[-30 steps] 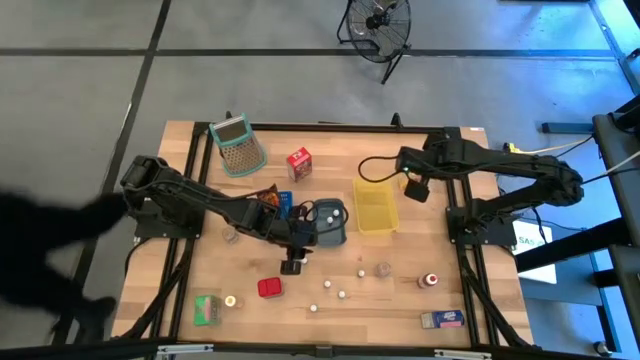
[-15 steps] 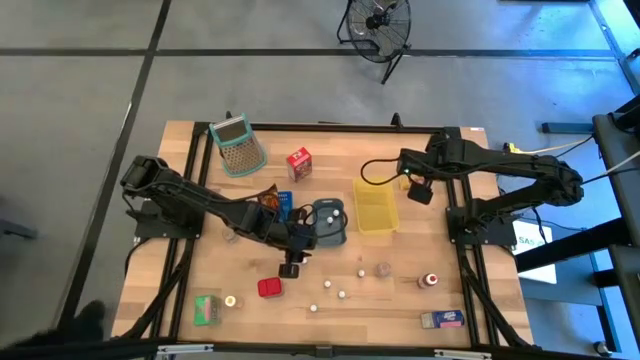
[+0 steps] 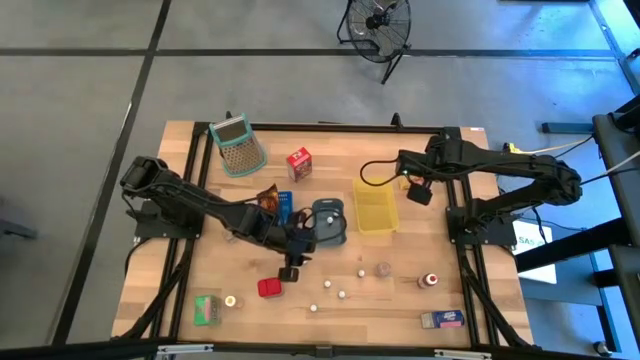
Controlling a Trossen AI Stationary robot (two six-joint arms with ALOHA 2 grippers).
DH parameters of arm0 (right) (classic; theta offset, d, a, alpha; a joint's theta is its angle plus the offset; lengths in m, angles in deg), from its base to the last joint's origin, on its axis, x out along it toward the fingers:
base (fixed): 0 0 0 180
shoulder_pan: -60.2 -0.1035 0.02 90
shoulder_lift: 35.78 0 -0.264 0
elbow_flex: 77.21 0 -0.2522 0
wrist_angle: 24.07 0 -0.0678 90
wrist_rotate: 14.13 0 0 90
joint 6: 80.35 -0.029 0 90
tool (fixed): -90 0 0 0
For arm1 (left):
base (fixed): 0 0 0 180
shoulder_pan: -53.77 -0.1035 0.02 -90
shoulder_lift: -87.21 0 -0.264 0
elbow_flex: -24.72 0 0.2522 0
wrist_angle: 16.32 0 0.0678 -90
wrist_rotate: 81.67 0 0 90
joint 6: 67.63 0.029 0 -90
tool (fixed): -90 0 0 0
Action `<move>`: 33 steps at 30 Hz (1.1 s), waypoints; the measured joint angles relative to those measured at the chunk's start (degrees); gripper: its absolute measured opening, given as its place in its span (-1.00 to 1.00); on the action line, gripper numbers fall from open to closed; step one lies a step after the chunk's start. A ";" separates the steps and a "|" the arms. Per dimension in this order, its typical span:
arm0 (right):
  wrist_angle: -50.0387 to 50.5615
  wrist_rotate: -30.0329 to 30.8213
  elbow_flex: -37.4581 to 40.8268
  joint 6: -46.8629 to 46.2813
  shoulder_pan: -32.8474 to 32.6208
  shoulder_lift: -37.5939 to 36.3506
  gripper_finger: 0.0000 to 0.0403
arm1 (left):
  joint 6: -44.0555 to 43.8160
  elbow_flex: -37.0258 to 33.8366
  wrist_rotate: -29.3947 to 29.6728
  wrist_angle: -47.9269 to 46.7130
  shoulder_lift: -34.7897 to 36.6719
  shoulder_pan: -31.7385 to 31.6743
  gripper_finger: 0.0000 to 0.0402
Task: Pick & Place Kitchen Items
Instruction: Put the yellow cereal box into the yellow bin
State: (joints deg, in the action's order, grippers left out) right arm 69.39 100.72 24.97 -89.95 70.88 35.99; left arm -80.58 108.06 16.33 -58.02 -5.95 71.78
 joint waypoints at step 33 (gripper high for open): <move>-0.07 -4.78 0.00 26.20 7.78 -0.10 0.98 | 0.51 0.00 -0.06 1.12 0.00 0.02 -0.34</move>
State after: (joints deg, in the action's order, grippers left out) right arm 69.33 95.94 24.97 -63.74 78.66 35.90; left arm -80.06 108.06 16.27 -56.91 -5.95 71.79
